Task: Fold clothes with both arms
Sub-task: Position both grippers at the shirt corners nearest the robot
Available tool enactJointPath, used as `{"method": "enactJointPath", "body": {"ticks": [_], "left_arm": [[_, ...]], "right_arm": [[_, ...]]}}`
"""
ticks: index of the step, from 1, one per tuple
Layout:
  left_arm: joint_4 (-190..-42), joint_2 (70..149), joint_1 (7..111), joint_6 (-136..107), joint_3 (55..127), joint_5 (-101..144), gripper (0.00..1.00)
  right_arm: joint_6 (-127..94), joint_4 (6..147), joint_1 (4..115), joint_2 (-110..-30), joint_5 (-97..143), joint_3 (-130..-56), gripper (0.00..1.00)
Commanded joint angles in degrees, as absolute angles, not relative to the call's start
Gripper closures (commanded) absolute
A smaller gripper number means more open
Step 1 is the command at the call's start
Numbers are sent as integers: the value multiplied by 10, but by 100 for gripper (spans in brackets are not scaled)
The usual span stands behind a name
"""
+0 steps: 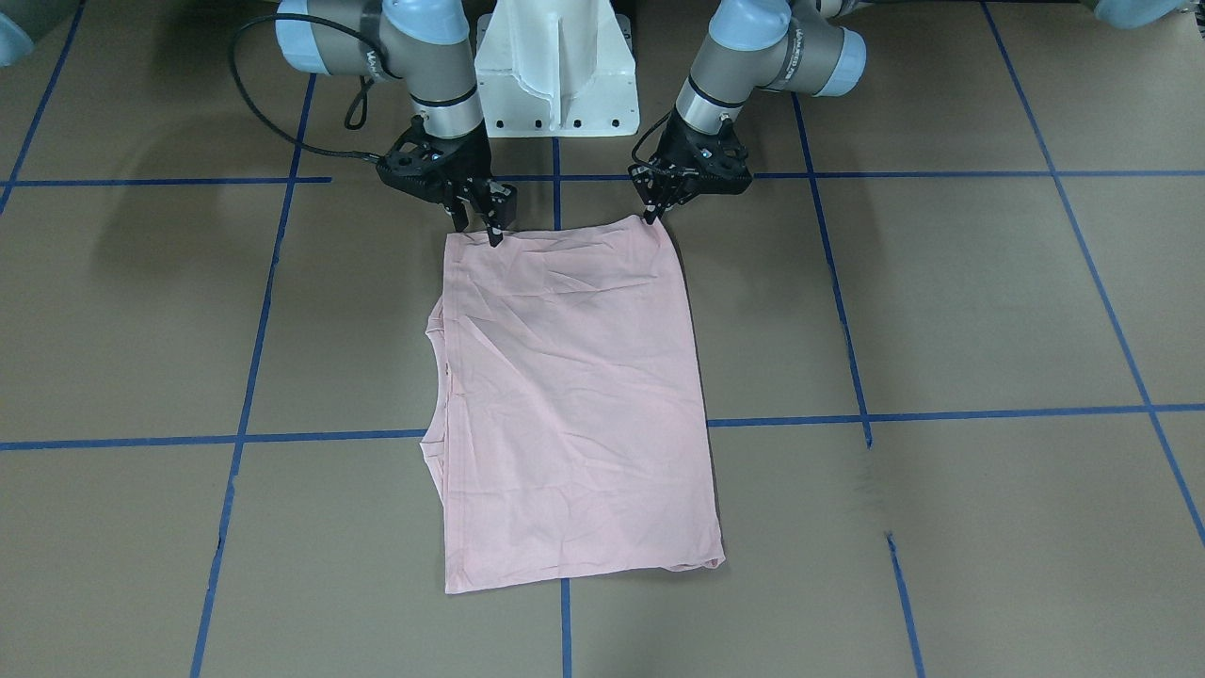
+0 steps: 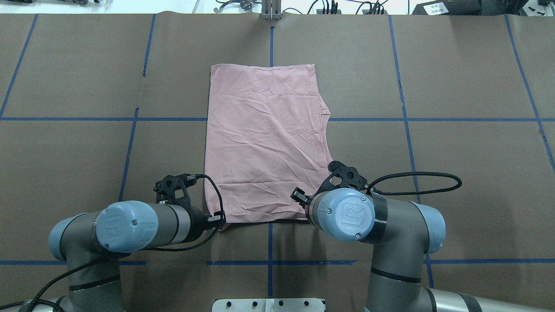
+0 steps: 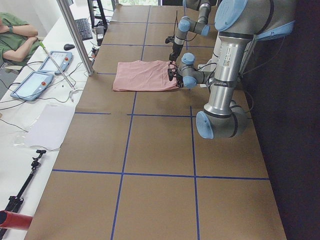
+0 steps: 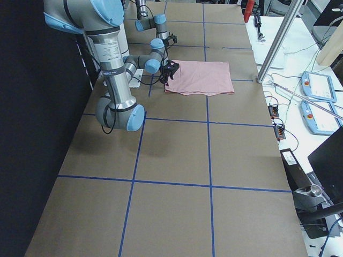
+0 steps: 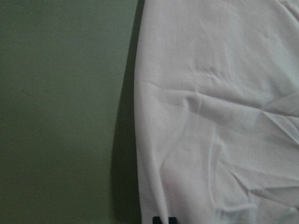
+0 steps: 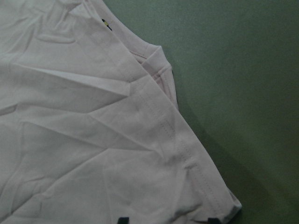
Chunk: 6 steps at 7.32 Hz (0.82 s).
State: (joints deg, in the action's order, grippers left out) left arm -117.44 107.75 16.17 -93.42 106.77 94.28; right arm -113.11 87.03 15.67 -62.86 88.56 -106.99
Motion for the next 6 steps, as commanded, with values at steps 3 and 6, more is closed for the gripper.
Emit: {"method": "enactJointPath", "body": {"ticks": [3,6], "left_arm": [[-1175,1079,161,-934,1068,943,100],[-1175,1079,162,-934,1069,942,100]], "right_arm": [[-1139,903,138,-602,860,-1044,36],[-1138,908,141,-587,847,-1016,36]]}}
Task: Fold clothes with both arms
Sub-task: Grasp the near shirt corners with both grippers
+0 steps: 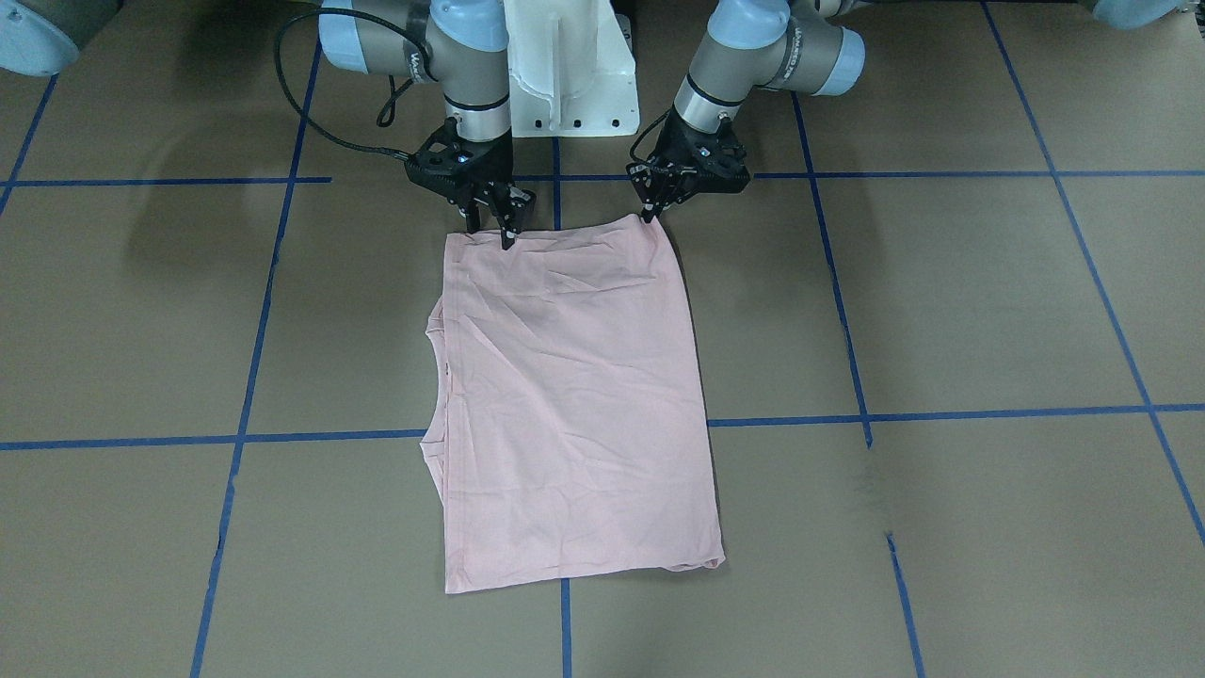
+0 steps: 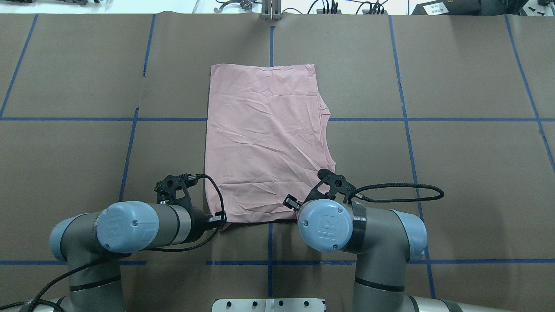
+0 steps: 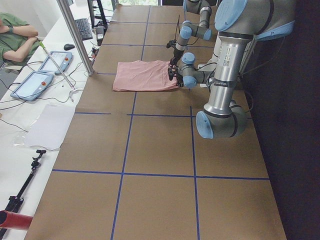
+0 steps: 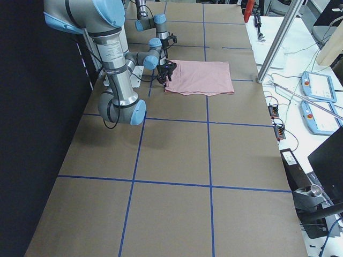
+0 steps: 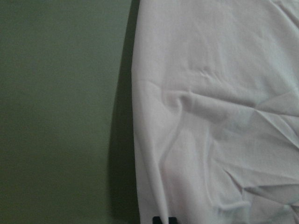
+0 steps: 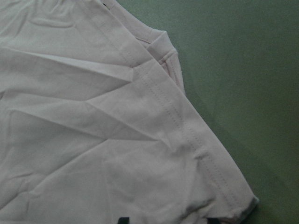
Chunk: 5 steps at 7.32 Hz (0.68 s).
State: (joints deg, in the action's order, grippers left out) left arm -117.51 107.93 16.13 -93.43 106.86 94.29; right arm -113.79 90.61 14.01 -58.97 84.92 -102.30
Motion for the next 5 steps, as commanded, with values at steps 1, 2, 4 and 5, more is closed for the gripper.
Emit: {"method": "enactJointPath", "body": {"ticks": [1,2,4,5], "left_arm": [[-1175,1078,162,-934,1069,942,100],[-1175,1079,162,-934,1069,943,100],[-1175,1079,162,-934,1069,942,100],[-1176,1079,162,-934,1069,942,100]], "right_arm": [[-1138,908,141,-586,847,-1014,36],[-1138,908,140,-586,847,-1006,38],[-1138,909,140,-586,847,-1005,49],[-1139,908,140,-585,847,-1005,83]]}}
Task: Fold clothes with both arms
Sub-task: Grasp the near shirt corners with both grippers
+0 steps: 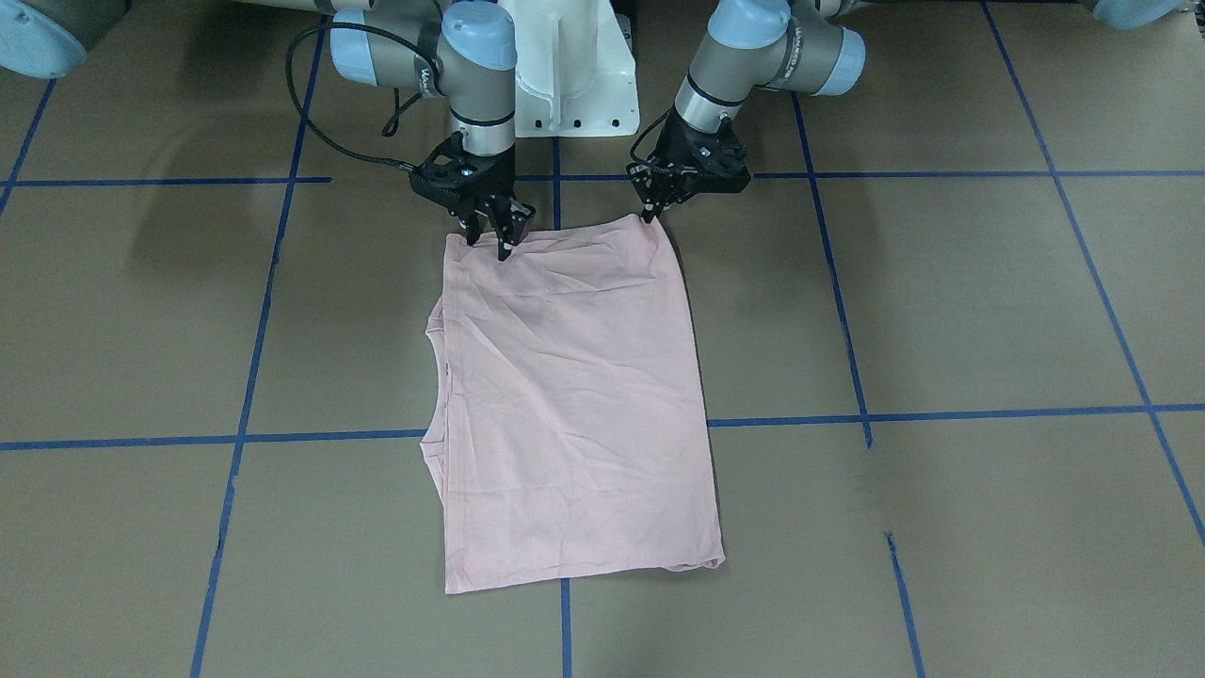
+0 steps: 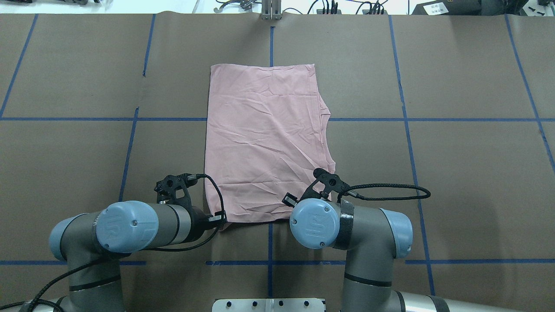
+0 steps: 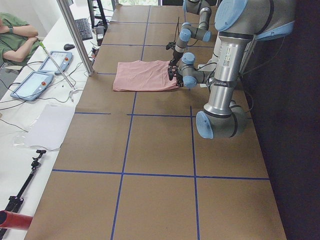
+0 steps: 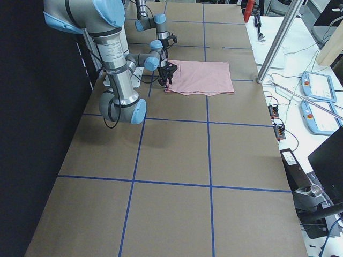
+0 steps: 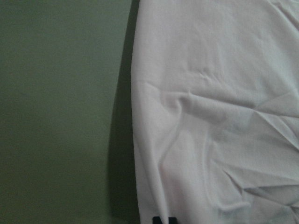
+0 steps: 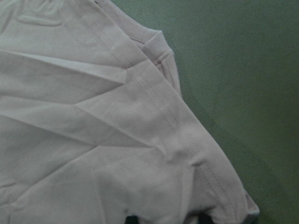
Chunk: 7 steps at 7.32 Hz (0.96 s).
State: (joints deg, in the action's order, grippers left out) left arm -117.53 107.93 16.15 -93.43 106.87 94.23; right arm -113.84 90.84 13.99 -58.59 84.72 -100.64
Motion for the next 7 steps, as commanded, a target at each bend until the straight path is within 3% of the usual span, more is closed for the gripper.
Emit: {"method": "enactJointPath", "body": {"ticks": [1,7], "left_arm": [[-1176,1080,162,-934,1069,942,100],[-1176,1081,162,-934,1068,944,100]], "right_arm": [[-1140,907,140,-586,847,-1005,100],[-1134,907,147,-584,847,-1011,100]]}}
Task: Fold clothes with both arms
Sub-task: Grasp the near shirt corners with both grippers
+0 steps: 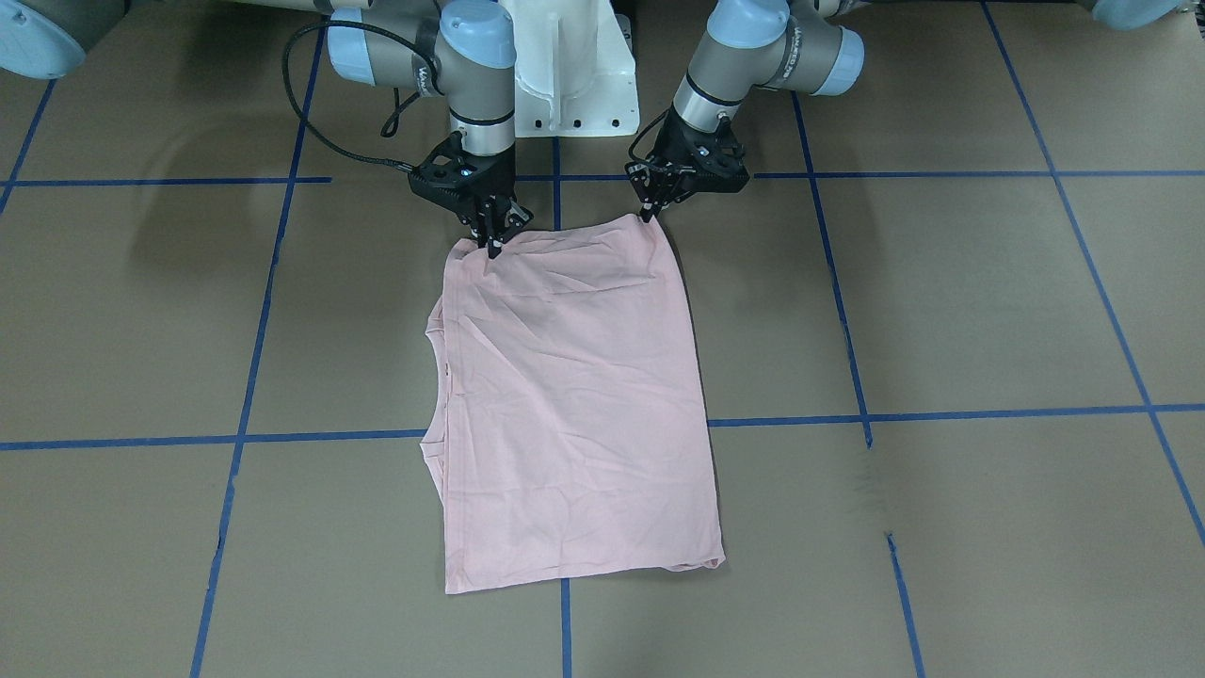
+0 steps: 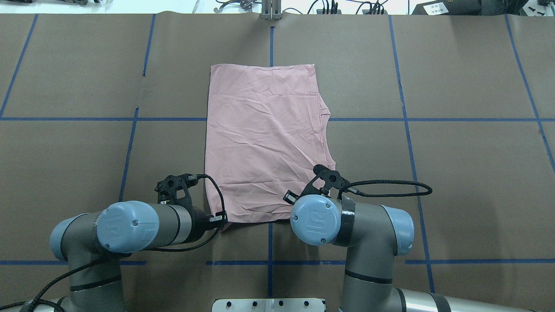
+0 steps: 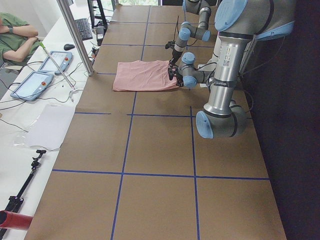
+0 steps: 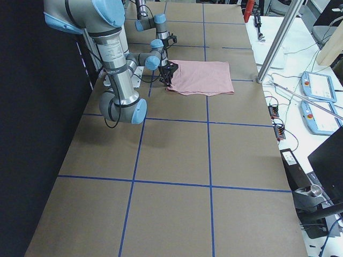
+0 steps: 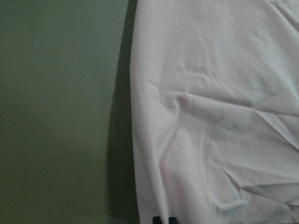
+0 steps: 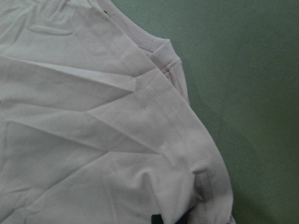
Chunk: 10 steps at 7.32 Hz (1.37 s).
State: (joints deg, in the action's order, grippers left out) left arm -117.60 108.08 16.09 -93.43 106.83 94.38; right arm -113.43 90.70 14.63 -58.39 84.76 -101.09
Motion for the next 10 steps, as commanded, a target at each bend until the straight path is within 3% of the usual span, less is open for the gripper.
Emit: {"method": "enactJointPath", "body": {"ticks": [1,3,4,7,8,10], "left_arm": [[-1176,1081,161,-934,1069,944,100],[-1173,1078,163,-933,1086,946,100],[-1132,1072,168,-929,1143,967,100],[-873,1103,164,-926,1371,1012,100],[-836,1118,167,-925,1390,1025,100],[-837,1124,197,-882,1352,1022,100]], "right_arm": [[-1134,907,147,-584,847,-1012,100],[-1133,908,149,-585,850,-1023,100],[-1133,911,153,-592,853,-1060,100],[-1134,1151,149,-584,889,-1294,100],[-1133,1162,149,-578,893,-1302,100],[-1100,1156,162,-536,886,-1227,100]]}}
